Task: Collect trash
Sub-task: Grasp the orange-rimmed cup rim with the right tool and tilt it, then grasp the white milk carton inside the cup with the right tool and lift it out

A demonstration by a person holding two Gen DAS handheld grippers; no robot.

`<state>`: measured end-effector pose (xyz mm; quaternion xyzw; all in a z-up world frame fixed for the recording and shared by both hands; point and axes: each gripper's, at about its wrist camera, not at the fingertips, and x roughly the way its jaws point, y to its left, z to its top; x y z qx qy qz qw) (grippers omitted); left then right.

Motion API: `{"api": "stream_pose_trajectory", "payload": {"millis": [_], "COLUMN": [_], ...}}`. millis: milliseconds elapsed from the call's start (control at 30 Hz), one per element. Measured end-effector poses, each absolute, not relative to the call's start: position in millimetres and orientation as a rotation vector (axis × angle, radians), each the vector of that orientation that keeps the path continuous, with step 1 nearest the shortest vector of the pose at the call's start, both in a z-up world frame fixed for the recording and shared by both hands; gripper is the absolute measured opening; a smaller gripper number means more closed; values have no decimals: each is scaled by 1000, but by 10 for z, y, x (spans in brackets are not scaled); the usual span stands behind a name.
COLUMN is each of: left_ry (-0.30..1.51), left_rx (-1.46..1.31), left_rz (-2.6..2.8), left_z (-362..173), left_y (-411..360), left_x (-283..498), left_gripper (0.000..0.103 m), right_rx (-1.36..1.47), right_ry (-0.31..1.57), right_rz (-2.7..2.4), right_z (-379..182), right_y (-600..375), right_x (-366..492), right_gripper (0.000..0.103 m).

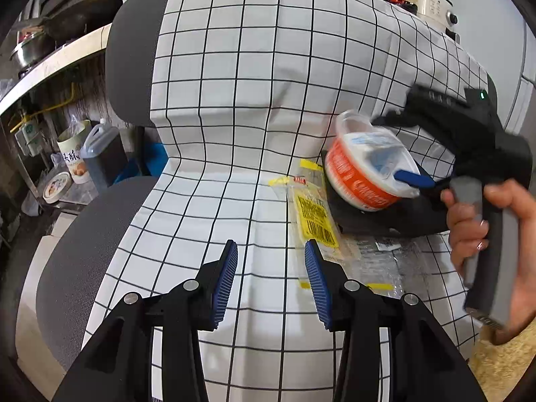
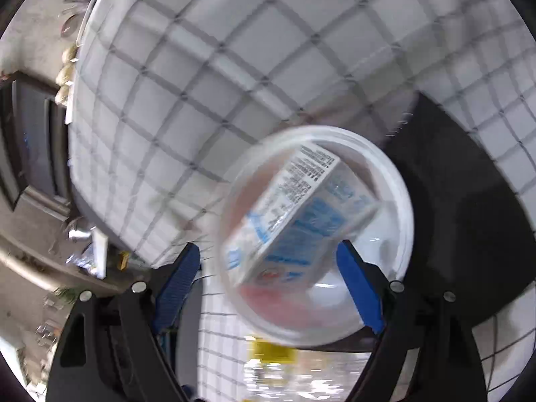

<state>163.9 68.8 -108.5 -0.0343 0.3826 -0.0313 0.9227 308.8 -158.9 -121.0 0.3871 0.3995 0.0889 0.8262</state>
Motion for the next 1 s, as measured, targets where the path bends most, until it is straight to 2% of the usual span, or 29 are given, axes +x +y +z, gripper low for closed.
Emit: {"api": "stream_pose_trajectory", "payload": {"millis": [233,533,667,700,867,1000], "left_ry": [810,828,826,827,826,819], "left_rx": [-48,-17,6,8,20,22], "left_rz": [-89,-107,-101,-100,-100,-96], "left_z": [-1184,-1235,-1208,-1203,-1183,-1161], "left_y": [592,377,340,339,313,297], "left_x": [1584,1444,1403,1404,1428,1460], "left_gripper": [44,44,44,44,44,44], "right_rx": [873,1165,1151,1119,960,940], "right_ry": [793,731,732,746,753,827], "right_rz": [264,292,201,184,204,303], "right_z": [-1494,-1805,-1815,-1799,-1630,-1690], "right_y": [-1909,-2266,-2294,-2289,-2126,-1870], "right_x": [2637,2548,2566,2588,2686,2921], "right_gripper": [86,85,57,54,44,47]}}
